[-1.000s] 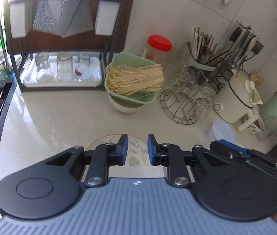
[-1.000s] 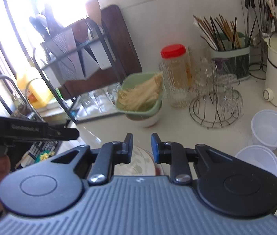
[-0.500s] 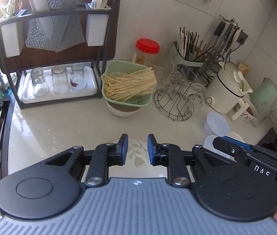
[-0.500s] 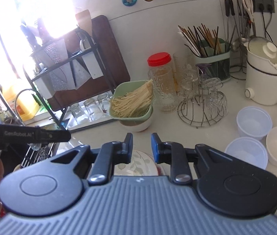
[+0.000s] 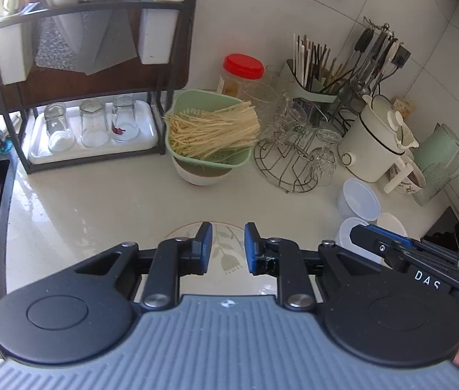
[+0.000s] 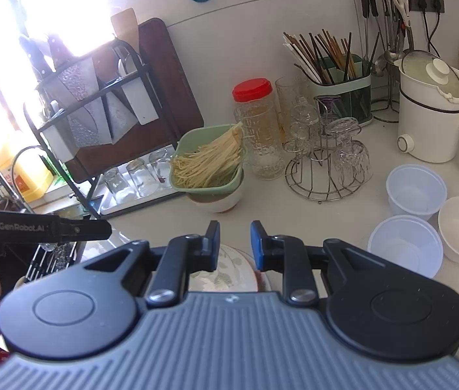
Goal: Organize plates and bowls
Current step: 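Withdraw both grippers and move toward the pale-blue plastic bowls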
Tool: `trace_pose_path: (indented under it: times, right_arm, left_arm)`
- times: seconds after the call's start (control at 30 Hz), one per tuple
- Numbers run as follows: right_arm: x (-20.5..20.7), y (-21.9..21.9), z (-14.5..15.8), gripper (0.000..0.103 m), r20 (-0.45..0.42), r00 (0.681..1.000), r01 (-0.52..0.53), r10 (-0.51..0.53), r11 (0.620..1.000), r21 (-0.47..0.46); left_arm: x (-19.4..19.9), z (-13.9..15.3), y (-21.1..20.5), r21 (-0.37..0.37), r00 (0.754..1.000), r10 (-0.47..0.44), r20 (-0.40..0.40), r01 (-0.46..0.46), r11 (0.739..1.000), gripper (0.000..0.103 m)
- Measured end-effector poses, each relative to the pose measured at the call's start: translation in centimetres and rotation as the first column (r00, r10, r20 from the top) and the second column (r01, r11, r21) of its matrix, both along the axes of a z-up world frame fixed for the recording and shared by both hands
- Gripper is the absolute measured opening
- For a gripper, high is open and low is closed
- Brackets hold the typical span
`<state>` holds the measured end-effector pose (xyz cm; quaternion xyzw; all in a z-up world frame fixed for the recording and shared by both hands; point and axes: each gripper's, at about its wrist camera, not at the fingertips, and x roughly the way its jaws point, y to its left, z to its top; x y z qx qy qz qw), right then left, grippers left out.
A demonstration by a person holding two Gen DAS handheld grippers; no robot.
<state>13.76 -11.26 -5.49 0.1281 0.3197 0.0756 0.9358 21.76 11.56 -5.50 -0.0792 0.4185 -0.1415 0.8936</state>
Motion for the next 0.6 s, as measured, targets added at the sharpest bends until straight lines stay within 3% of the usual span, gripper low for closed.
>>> trace_pose_path:
  times: [0.33, 0.6]
  right_arm:
    - [1.5, -6.3, -1.5, 0.025, -0.054, 0.997, 0.055, -0.057, 0.998, -0.042]
    - [3.0, -12.4, -4.3, 0.025, -0.130, 0.981, 0.137, -0.144, 0.989, -0.062]
  left_arm:
    - [3.7, -2.4, -6.9, -0.065, 0.995, -0.058, -0.075, 0.053, 0.996, 0.025]
    - [8.2, -6.1, -13.8, -0.115, 0.977, -0.140, -0.163, 0.123, 0.986, 0.025]
